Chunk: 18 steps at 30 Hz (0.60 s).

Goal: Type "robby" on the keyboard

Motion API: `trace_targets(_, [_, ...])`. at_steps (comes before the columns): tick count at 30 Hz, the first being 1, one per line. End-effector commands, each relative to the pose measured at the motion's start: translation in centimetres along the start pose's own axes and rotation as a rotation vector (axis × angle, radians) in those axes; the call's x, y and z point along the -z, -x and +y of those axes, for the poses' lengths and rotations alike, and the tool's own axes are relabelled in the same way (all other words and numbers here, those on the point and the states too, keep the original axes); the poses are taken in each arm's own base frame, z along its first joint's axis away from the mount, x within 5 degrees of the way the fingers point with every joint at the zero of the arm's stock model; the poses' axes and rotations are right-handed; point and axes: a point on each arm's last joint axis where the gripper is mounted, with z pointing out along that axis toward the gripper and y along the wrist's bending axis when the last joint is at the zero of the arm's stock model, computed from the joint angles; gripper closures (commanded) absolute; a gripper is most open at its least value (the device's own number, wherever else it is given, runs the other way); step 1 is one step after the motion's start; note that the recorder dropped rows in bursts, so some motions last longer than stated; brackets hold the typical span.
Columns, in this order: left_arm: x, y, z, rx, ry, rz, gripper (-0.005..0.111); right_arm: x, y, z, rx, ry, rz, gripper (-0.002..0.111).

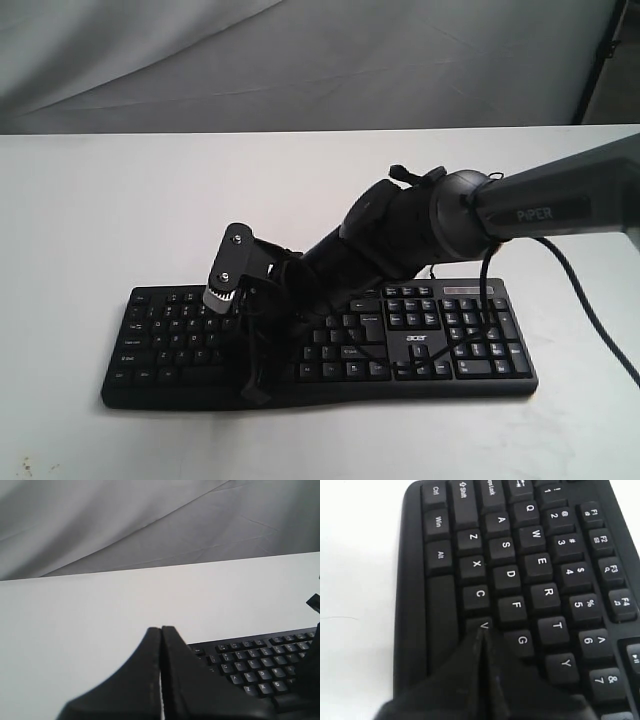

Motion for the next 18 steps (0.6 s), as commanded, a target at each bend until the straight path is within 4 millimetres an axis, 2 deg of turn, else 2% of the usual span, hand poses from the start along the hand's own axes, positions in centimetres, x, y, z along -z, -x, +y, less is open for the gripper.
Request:
trace_targets(1, [-0.01,-0.08,-0.03,-0.003,-0.005,-0.005,0.107,0.09,0.16,0.05,0.003,-0.004,-0.003,0.108])
trace_targets(18, [-0.01,-0.08,-0.03,-0.003,-0.005,-0.005,0.107,0.04,0.05,0.07,0.001,-0.001,0.007,0.108])
